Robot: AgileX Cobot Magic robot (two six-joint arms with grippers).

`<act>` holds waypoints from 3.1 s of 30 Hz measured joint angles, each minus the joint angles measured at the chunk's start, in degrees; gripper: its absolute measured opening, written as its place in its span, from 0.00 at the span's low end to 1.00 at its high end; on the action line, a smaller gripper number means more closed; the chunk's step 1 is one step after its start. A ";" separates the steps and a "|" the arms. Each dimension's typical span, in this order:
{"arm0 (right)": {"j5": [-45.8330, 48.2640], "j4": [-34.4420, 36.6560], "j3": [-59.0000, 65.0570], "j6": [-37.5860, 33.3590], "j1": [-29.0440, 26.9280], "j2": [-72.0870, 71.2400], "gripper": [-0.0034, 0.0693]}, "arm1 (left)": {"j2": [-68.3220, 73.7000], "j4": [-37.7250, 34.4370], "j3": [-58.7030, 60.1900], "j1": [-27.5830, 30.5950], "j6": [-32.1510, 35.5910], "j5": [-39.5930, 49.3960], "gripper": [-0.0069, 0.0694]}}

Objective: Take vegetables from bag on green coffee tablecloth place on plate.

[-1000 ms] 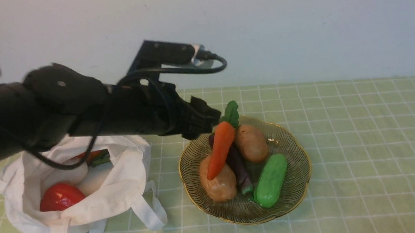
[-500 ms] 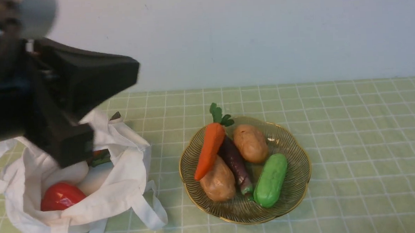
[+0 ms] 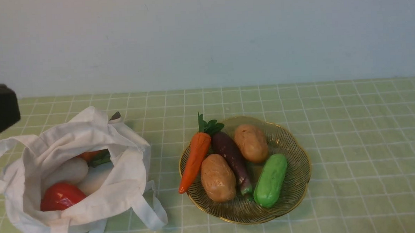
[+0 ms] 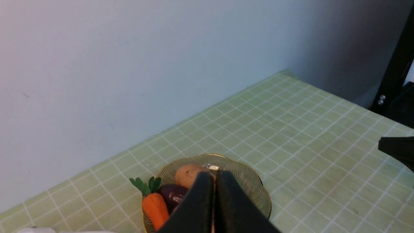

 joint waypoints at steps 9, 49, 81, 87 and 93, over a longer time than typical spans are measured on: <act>0.00 0.00 0.00 0.00 0.00 0.00 0.03 | -0.39 0.18 0.00 0.00 0.60 -3.78 0.08; 0.00 0.00 0.00 0.00 0.00 0.00 0.03 | -33.45 22.27 59.93 23.58 -17.32 -23.36 0.08; 0.00 0.00 0.00 0.00 0.00 0.00 0.03 | -33.45 22.27 59.93 23.58 -17.32 -23.36 0.08; 0.00 0.00 0.00 0.00 0.00 0.00 0.03 | -33.45 22.27 59.93 23.58 -17.32 -23.36 0.08; 0.00 0.00 0.00 0.00 0.00 0.00 0.03 | -33.45 22.27 59.93 23.58 -17.32 -23.36 0.08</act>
